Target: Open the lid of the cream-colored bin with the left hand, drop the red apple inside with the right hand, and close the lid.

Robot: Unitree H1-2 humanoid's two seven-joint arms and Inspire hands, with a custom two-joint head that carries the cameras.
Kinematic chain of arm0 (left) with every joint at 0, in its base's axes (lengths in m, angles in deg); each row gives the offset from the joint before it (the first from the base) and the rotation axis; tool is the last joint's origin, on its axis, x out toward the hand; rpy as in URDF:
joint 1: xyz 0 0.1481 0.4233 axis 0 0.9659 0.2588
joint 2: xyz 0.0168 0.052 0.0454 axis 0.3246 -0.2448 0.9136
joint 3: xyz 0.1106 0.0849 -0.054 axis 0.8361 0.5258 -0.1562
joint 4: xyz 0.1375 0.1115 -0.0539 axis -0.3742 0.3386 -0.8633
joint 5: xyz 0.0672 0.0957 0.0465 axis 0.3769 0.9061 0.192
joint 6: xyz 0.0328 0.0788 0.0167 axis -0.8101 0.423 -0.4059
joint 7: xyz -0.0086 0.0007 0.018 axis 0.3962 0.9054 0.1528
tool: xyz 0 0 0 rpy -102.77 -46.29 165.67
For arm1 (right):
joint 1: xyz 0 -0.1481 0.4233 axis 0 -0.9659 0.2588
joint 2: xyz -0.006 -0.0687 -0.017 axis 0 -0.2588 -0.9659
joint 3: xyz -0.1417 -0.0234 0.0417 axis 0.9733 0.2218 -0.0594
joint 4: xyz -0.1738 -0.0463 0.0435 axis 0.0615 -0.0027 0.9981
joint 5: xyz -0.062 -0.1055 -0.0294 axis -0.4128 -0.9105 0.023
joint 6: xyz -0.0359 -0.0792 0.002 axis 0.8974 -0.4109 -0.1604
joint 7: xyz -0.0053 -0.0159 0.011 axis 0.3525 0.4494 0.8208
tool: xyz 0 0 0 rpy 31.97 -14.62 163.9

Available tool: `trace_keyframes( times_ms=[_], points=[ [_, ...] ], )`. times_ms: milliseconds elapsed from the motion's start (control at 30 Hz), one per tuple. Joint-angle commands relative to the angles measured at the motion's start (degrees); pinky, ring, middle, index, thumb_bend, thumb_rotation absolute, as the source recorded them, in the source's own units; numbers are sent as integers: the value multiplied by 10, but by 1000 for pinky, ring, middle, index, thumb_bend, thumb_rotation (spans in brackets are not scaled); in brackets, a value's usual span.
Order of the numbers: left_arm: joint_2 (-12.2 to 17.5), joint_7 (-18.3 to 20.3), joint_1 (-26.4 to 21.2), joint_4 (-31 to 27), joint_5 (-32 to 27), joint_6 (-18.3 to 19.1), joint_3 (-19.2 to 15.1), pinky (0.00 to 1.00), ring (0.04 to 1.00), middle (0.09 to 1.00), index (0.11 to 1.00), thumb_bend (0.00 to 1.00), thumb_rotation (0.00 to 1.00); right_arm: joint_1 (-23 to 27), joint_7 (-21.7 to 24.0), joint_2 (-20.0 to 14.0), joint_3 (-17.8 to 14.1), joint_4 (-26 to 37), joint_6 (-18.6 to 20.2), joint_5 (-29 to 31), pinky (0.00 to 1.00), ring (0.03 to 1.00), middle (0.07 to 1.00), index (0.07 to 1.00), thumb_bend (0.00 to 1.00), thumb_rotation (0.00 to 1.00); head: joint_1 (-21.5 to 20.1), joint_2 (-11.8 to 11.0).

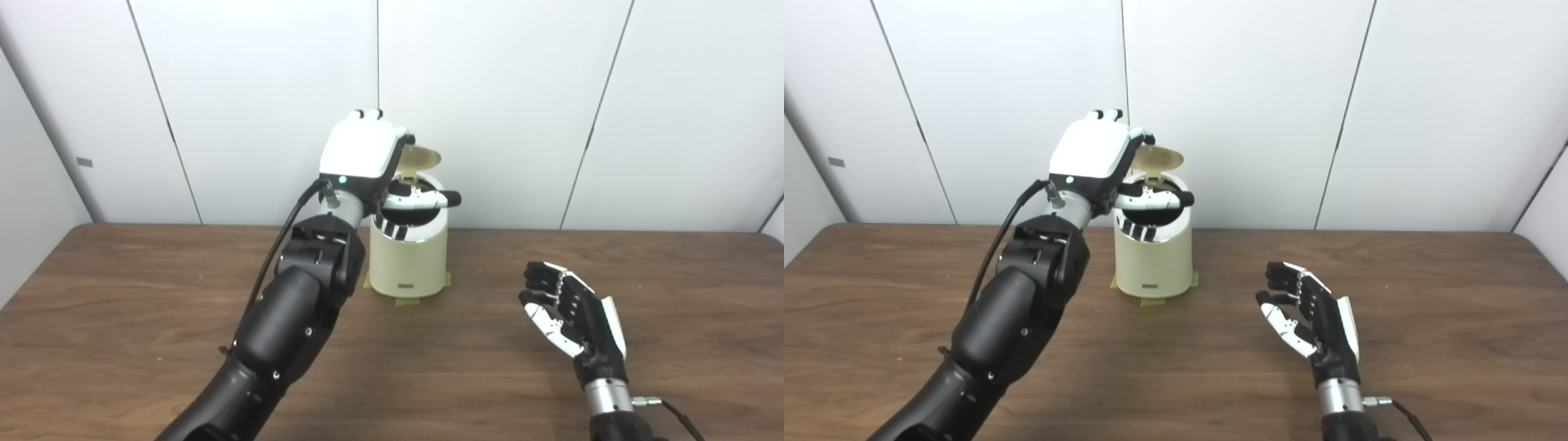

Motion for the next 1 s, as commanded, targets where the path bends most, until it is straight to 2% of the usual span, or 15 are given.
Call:
trace_keyframes(
  times_ms=[0, 267, 400, 600, 800, 967],
  points=[
    [-4, -13, -23, -25, 1, -3, -3, 1000, 969, 836, 796, 969, 967, 21, -6, 2, -3, 16, -12, 2, 662, 718, 718, 692, 190, 317, 0, 1],
    [-13, -25, 29, -48, -16, -12, 1, 1000, 947, 821, 796, 957, 933, 24, -13, -1, 1, 8, -18, -14, 627, 702, 708, 684, 183, 323, 0, 3],
    [-14, -9, 54, -51, -12, -7, 5, 1000, 958, 830, 810, 954, 950, 23, -12, 0, 1, 8, -17, -11, 638, 706, 710, 686, 182, 303, -2, 3],
    [-15, 5, 82, -42, -5, 2, 13, 1000, 957, 819, 814, 922, 933, 21, -11, -1, 3, 20, -5, -18, 623, 698, 705, 687, 177, 328, -2, 7],
    [-9, 26, 94, -5, -12, 15, 11, 1000, 974, 850, 839, 914, 924, 21, -5, 3, -6, 25, 2, 9, 669, 717, 714, 696, 206, 340, -6, 11],
    [-5, -7, 98, 58, -11, 14, 14, 1000, 971, 867, 844, 891, 882, 18, -6, 2, -6, 34, 16, 11, 661, 713, 717, 700, 202, 348, -7, 12]
  ],
)
